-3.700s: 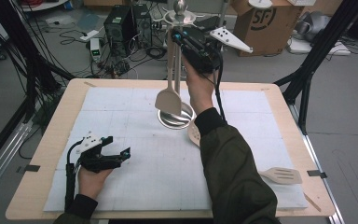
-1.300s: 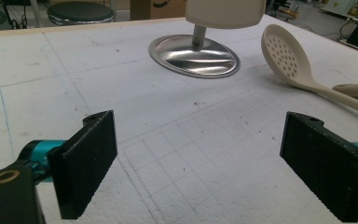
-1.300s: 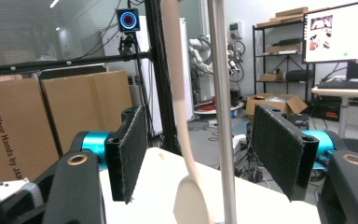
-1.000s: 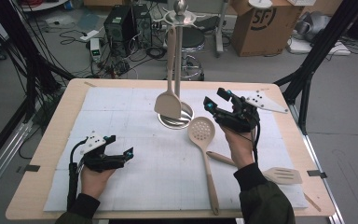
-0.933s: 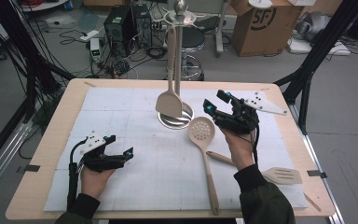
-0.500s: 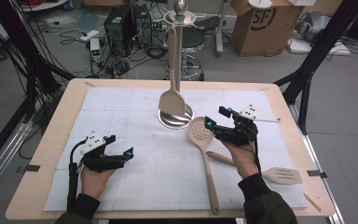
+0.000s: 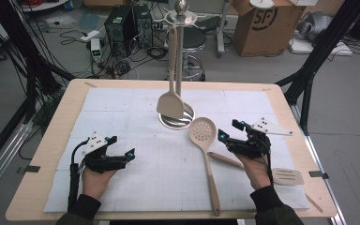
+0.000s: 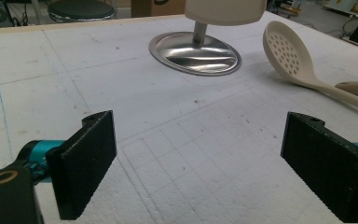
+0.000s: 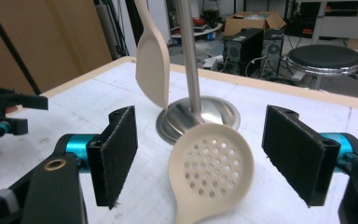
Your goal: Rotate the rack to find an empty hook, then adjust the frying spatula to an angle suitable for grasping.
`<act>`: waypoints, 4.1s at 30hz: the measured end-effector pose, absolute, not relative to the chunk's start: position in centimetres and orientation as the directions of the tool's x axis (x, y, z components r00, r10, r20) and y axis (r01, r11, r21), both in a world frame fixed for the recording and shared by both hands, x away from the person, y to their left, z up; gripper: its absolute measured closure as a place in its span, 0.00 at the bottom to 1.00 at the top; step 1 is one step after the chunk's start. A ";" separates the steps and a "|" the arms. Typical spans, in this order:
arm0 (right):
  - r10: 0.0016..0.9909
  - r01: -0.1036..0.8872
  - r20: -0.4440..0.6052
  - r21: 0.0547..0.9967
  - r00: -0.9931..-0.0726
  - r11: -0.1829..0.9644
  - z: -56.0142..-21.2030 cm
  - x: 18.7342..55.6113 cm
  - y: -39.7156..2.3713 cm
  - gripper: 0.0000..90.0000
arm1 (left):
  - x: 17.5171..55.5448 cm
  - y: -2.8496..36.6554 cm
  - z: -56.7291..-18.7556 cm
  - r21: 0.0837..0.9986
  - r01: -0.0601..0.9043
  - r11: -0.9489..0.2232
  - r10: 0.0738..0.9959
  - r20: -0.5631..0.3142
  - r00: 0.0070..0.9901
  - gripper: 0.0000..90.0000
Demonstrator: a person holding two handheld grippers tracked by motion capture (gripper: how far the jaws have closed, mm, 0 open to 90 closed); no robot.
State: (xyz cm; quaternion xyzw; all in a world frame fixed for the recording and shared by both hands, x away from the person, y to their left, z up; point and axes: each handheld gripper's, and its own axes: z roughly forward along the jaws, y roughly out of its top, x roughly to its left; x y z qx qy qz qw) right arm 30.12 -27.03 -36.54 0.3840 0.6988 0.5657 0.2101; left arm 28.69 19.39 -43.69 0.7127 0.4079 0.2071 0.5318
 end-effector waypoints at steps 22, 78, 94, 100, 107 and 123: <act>0.793 0.379 0.160 0.921 -0.588 0.095 -39.8 28.9 -27.8 0.30 | 28.6 19.5 -43.7 0.927 0.364 -0.093 0.805 -0.146 0.575 0.12; 0.692 0.627 0.322 0.742 -0.646 0.240 -45.4 28.8 -26.7 1.00 | 28.8 19.1 -43.8 0.925 0.365 -0.107 0.799 -0.138 0.585 0.12; 0.721 0.654 0.296 0.703 -0.626 0.279 -45.7 29.7 -26.2 1.00 | 28.6 18.9 -43.7 0.926 0.361 -0.111 0.794 -0.136 0.593 0.12; 0.730 0.656 0.294 0.704 -0.617 0.272 -45.7 30.1 -26.2 1.00 | 28.6 18.8 -43.7 0.926 0.359 -0.115 0.795 -0.131 0.592 0.12; 0.751 0.662 0.290 0.707 -0.593 0.249 -45.7 30.3 -26.0 1.00 | 28.5 18.9 -43.7 0.926 0.360 -0.115 0.794 -0.133 0.594 0.12; 0.776 0.669 0.284 0.708 -0.563 0.227 -45.8 31.0 -25.9 1.00 | 28.5 18.8 -43.7 0.925 0.361 -0.119 0.792 -0.131 0.596 0.12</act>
